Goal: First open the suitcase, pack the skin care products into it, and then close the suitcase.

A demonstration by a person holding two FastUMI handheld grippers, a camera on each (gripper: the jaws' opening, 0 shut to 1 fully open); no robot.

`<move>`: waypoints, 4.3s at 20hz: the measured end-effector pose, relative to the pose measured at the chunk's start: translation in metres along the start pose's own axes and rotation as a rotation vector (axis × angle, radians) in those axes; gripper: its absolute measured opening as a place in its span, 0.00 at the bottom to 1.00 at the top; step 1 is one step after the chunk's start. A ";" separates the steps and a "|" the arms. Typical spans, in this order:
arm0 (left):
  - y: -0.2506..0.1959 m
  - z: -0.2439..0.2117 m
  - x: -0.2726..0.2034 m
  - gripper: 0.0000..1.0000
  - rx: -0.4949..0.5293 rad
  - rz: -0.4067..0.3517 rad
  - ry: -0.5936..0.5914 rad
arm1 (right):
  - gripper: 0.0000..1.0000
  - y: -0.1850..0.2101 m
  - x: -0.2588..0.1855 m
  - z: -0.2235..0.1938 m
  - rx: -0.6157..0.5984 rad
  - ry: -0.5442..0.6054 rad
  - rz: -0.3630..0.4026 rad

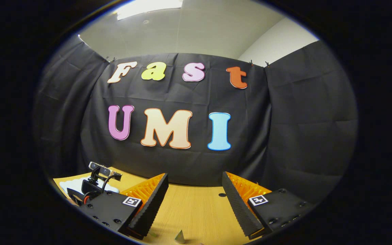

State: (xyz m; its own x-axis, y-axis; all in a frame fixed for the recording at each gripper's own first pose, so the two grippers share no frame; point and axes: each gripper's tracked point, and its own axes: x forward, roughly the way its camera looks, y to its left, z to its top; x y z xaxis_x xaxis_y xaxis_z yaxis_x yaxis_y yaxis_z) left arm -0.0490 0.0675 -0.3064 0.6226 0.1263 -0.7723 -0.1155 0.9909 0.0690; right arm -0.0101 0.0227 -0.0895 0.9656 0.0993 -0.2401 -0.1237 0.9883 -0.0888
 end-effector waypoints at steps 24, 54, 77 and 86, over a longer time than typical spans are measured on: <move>0.014 -0.029 0.041 0.02 -0.002 -0.014 0.222 | 0.99 -0.008 -0.003 -0.011 -0.001 0.003 -0.054; 0.065 0.119 -0.063 0.00 -0.024 0.004 -0.090 | 0.99 0.024 0.003 -0.017 0.021 -0.055 0.014; 0.249 0.171 -0.119 0.00 -0.004 0.128 -0.207 | 0.98 0.113 0.018 -0.016 0.042 -0.049 0.032; 0.340 0.160 -0.117 0.00 -0.014 0.134 -0.212 | 0.98 0.159 0.019 -0.009 0.021 -0.073 -0.026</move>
State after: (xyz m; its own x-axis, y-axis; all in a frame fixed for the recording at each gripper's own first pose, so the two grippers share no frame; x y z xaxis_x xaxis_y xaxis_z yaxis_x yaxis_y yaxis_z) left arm -0.0374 0.3969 -0.0921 0.7489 0.2652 -0.6073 -0.2178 0.9640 0.1525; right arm -0.0132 0.1802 -0.1169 0.9827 0.0814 -0.1664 -0.0947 0.9928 -0.0734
